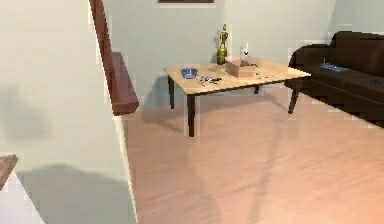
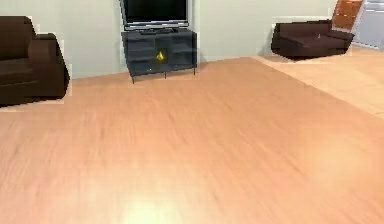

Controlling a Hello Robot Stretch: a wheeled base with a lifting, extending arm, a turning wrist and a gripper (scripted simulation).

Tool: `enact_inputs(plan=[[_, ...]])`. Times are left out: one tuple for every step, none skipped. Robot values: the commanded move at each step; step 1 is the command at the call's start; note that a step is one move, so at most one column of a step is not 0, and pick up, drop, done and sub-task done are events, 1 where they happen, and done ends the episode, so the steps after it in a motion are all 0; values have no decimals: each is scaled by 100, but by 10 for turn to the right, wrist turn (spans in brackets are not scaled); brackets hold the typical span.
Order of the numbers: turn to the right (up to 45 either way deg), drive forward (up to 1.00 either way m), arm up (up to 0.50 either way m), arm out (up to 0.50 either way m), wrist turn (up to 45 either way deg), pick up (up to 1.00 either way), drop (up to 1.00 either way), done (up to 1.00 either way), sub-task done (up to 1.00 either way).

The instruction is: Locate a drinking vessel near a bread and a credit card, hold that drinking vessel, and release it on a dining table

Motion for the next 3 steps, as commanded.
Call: enact_inputs(plan=[[0,5,0,0,0,0,0,0,0],[450,0,0,0,0,0,0,0,0],[450,0,0,0,0,0,0,0,0]])
